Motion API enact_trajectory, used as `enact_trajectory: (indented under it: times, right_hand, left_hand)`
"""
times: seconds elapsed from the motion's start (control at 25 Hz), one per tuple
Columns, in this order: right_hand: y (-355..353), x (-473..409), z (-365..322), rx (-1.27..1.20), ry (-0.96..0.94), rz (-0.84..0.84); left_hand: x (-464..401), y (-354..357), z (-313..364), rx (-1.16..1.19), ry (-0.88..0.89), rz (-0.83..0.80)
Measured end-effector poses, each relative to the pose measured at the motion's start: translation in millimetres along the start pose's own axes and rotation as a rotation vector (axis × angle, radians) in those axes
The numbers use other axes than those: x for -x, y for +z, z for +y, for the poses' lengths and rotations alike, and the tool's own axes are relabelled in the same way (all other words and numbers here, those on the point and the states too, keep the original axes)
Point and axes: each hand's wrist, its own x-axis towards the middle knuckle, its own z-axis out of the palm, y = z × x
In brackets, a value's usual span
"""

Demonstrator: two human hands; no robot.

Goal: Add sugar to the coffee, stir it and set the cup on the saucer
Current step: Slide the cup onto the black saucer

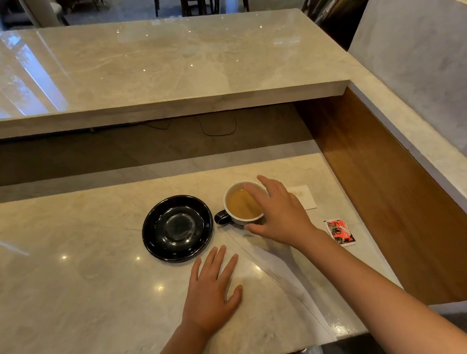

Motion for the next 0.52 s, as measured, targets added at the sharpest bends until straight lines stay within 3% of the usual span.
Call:
enact_trajectory:
  times: [0.32, 0.52]
  right_hand:
    - [6, -54, -2, 0.112, -0.024, -0.357]
    - [8, -66, -1, 0.163, -0.080, -0.340]
  left_hand:
    - [0, 5, -3, -0.006, 0.010, 0.001]
    - [0, 4, -2, 0.013, 0.016, 0.005]
